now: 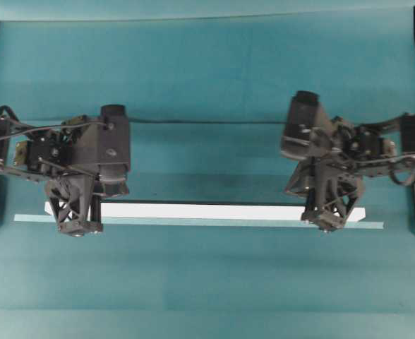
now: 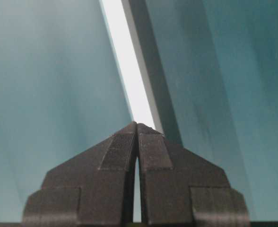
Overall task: Lift a wooden board with both hands.
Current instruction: 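Move both grippers down over the two ends of the white board, then close both grippers on the white board near each end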
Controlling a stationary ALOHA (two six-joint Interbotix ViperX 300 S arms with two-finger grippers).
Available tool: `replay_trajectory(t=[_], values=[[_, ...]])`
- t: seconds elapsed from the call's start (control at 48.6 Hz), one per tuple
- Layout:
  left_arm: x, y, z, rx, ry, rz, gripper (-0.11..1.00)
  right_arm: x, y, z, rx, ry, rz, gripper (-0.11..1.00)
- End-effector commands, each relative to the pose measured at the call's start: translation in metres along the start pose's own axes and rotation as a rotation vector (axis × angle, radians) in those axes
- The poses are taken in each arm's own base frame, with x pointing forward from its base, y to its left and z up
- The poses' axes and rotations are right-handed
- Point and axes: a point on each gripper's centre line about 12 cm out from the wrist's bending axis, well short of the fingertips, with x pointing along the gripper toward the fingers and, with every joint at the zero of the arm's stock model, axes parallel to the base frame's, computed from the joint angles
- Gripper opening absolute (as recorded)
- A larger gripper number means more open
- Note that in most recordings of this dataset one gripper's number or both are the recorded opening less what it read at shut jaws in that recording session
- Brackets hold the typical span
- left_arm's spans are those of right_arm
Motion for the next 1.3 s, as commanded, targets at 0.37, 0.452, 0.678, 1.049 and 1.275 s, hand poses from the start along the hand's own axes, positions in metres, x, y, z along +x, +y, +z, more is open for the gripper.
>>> replay_trajectory(t=[0.37, 0.452, 0.678, 1.049, 1.275], values=[[-0.005, 0.001, 0.004, 0.025, -0.016, 0.005, 0.00, 0.009, 0.005, 0.019, -0.092, 0.085, -0.041, 0.06], [-0.004, 0.002, 0.003, 0.014, -0.013, 0.007, 0.04, 0.009, 0.006, 0.018, -0.112, 0.089, -0.040, 0.15], [0.001, 0.000, -0.006, 0.021, 0.015, 0.004, 0.54, 0.011, 0.008, 0.013, -0.129, 0.110, -0.040, 0.74], [0.022, -0.005, -0.026, 0.038, 0.065, -0.004, 0.98, 0.026, 0.013, -0.004, -0.169, 0.167, -0.043, 0.95], [0.049, -0.005, -0.044, 0.032, 0.079, -0.005, 0.98, 0.054, 0.011, -0.023, -0.187, 0.215, -0.052, 0.95]])
